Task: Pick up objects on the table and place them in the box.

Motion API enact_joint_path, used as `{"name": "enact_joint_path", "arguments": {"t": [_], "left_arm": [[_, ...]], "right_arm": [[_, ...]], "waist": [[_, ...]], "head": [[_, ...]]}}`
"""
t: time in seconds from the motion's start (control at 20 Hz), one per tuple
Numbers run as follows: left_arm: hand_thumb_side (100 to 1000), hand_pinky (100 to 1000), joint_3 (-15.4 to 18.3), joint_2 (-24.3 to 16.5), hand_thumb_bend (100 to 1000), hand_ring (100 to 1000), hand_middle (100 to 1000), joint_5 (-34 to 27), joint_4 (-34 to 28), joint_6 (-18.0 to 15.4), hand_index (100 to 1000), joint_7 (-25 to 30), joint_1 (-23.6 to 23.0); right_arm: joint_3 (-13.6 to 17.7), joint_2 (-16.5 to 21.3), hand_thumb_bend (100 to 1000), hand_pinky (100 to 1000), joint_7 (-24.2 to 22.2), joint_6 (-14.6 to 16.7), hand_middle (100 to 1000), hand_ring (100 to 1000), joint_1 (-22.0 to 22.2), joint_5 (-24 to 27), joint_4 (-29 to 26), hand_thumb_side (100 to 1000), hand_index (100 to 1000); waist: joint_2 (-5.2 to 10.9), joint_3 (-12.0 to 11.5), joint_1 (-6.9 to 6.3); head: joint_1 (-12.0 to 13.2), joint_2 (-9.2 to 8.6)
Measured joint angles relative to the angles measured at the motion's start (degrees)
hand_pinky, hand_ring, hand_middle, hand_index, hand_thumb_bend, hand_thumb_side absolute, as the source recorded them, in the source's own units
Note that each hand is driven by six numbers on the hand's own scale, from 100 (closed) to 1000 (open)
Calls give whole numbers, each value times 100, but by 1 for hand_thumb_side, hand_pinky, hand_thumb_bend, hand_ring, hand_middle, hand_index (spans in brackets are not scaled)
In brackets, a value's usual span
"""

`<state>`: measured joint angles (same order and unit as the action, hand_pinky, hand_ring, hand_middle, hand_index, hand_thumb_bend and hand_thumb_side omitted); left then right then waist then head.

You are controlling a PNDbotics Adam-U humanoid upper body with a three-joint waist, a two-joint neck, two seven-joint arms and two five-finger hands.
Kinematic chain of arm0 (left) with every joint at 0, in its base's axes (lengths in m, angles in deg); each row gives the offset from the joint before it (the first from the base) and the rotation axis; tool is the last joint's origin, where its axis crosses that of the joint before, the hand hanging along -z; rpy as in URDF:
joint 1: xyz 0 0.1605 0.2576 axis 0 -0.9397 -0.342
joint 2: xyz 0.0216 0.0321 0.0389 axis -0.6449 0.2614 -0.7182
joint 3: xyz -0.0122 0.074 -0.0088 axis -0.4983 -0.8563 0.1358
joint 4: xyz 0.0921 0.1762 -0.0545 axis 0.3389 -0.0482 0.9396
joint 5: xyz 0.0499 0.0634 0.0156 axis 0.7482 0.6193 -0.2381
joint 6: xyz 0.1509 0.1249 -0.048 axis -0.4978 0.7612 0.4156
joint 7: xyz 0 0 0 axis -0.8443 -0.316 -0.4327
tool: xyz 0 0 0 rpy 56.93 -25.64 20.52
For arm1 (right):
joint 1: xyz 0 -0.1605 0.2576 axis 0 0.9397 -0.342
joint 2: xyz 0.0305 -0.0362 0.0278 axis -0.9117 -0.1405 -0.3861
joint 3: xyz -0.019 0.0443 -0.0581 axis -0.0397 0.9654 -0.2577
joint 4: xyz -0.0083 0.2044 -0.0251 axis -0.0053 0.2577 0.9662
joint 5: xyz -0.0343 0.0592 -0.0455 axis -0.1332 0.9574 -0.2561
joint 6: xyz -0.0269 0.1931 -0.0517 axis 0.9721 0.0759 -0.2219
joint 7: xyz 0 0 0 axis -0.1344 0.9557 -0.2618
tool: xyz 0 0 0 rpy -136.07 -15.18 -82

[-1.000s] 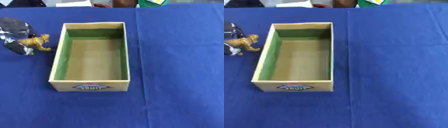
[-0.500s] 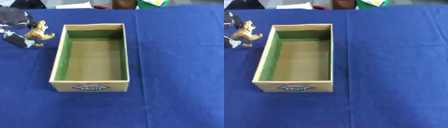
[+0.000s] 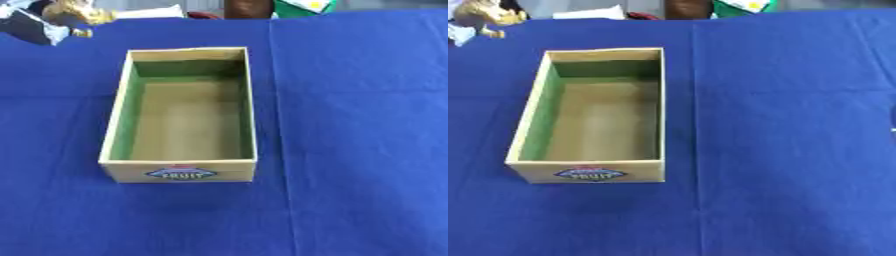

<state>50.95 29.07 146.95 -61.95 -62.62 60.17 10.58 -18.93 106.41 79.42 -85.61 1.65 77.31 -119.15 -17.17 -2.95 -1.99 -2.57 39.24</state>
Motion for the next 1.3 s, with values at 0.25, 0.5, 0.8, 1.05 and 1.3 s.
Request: {"name": "enact_joint_path", "arguments": {"t": [0.25, 0.5, 0.8, 1.05, 1.3], "left_arm": [[466, 369, -149, 352, 100, 597, 599, -30, -281, -145, 719, 133, 234], [479, 368, -409, 722, 100, 593, 593, -148, -352, -265, 710, 279, 346], [507, 372, -764, 1096, 100, 594, 585, -292, -294, -341, 700, 472, 358], [521, 371, -1060, 1296, 100, 592, 580, -503, -151, -370, 693, 650, 302], [527, 371, -1244, 1561, 100, 592, 578, -546, -79, -339, 690, 746, 223]], "right_arm": [[0, 0, 100, 808, 0, 0, 760, 698, -1, 6, 0, 954, 855], [-1, 0, 100, 808, 0, 0, 760, 698, -4, 19, 0, 957, 855], [-2, -1, 100, 808, -1, 0, 760, 698, -8, 24, 0, 960, 855], [-2, -8, 100, 808, -2, 2, 760, 698, -22, 27, 0, 961, 855], [-4, -33, 100, 808, -10, 10, 760, 698, -54, 32, 0, 962, 855]], "waist": [[23, 0, 0], [27, 0, -3], [28, 1, -22], [28, 3, -22], [28, 4, -11]], "head": [[-9, 0], [-5, 0], [6, 0], [13, 1], [24, 1]]}}
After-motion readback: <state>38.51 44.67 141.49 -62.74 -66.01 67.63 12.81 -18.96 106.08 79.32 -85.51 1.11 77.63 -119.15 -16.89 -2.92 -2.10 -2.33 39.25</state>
